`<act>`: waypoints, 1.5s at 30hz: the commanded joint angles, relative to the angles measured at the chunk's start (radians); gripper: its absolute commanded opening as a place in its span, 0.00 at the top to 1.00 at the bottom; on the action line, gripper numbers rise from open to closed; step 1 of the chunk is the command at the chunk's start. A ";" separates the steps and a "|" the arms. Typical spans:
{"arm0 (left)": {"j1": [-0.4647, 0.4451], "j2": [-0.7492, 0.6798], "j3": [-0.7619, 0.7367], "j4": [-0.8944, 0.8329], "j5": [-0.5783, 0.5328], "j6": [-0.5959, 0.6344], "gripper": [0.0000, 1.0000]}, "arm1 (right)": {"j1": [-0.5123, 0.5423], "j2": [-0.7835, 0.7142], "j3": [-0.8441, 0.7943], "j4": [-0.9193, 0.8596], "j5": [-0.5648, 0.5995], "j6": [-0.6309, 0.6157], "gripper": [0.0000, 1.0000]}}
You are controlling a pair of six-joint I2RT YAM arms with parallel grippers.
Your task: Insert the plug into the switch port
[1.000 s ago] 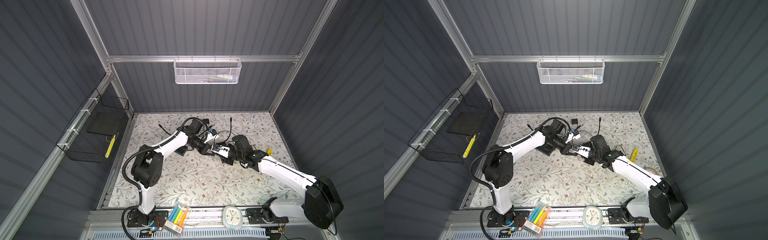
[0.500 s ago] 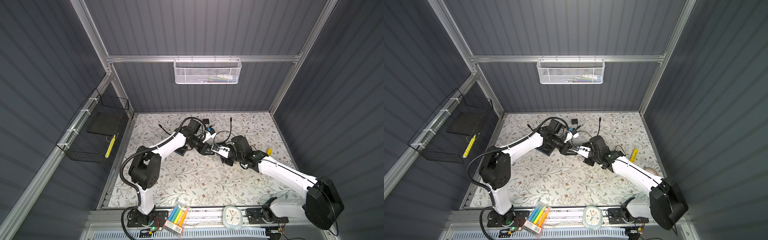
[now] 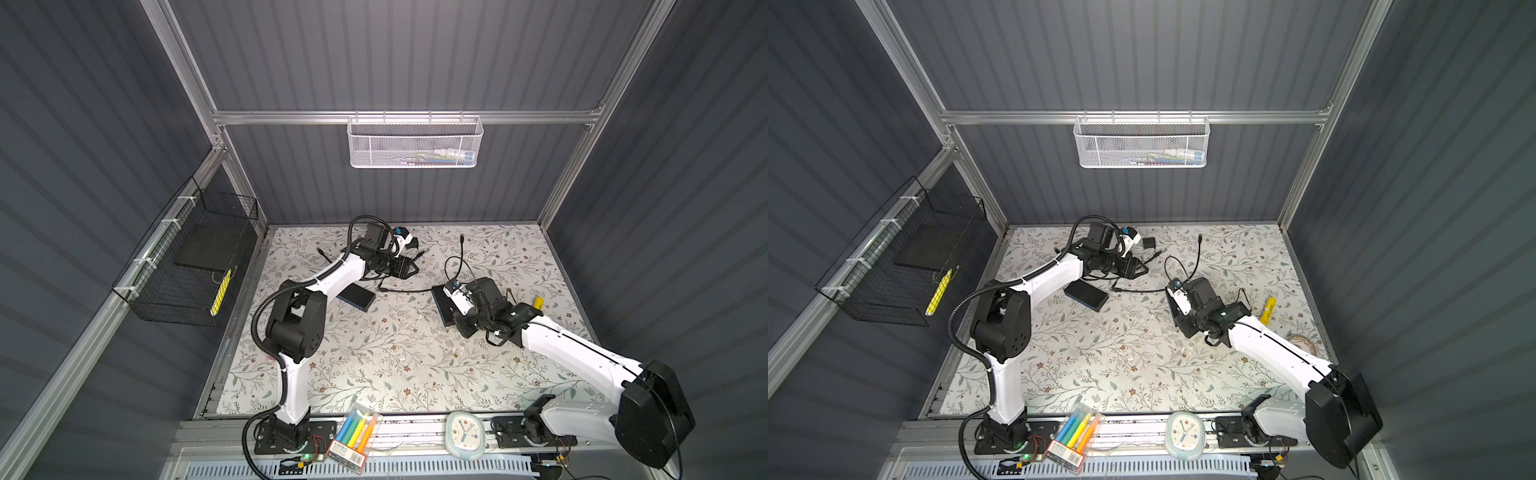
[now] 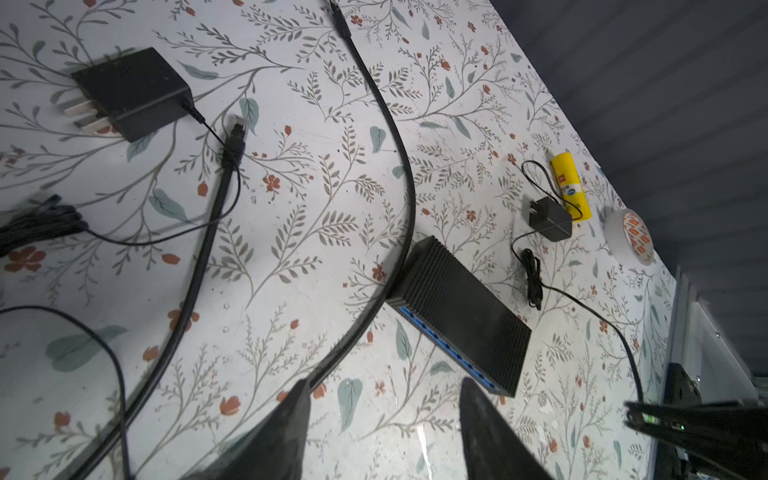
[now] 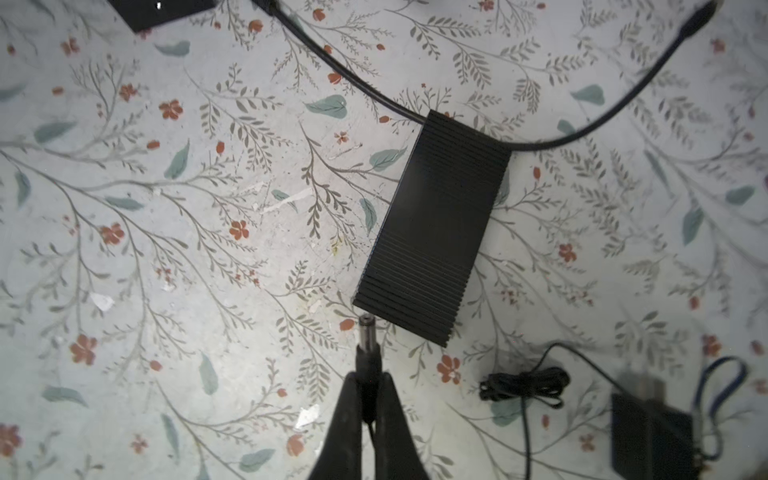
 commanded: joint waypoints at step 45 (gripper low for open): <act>-0.139 0.467 0.459 -0.118 0.065 0.021 0.48 | -0.115 0.181 -0.201 0.261 -0.217 0.383 1.00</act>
